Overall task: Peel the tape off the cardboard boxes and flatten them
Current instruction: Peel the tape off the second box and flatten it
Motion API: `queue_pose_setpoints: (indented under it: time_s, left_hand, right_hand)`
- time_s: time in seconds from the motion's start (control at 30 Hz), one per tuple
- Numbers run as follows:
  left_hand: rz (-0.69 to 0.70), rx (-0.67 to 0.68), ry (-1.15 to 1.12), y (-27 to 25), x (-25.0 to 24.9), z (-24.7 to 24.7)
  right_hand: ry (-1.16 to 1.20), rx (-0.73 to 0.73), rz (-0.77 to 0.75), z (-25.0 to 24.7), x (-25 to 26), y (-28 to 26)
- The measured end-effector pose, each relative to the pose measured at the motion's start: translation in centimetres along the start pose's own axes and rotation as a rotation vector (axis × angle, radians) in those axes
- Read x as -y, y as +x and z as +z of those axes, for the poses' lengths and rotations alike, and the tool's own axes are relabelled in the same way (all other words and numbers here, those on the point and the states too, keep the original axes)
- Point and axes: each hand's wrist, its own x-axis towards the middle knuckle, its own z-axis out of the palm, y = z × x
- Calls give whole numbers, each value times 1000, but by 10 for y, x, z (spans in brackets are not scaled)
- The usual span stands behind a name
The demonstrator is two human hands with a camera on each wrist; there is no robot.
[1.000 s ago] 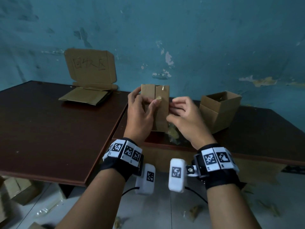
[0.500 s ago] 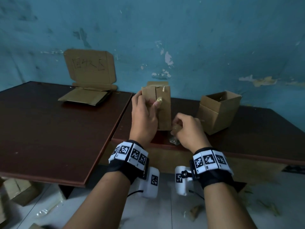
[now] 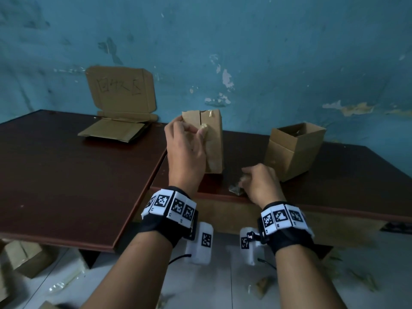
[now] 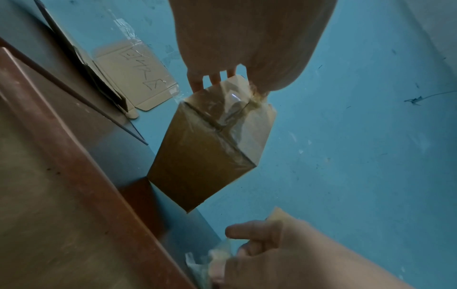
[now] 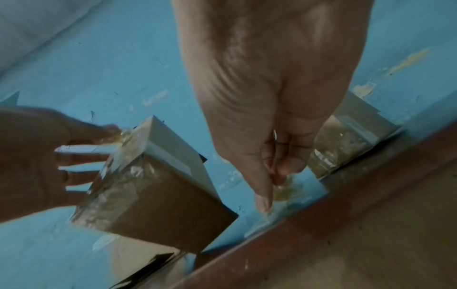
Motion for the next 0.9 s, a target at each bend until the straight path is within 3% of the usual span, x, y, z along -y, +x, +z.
queue_pose_setpoints:
  time_s: [0.27,0.37,0.43,0.5,0.57,0.7,0.9]
  left_hand:
    - [28,56,17,-1,1,2]
    - [11,75,10,-1,1,1]
    - [-4,83,1,-2,-1,0]
    - [2,77,-10,-2,-1,1]
    - [6,78,-19,-1,0,3]
    - [1,111,-47,2,0,-2]
    - [-76,183,-186,10,-3,-7]
  right_hand:
    - [11,161,63,-23,11,-2]
    - [-2,-79,-43,-34,16,-3]
    - [200,-266,-205,-37,23,-3]
    - [471,-260,-350,-37,34,-5]
    - [583,-202,-447,-34,44,-7]
    - [456,-250,-521,-22,51,-8]
    - [498,-314,-495,-21,55,-6]
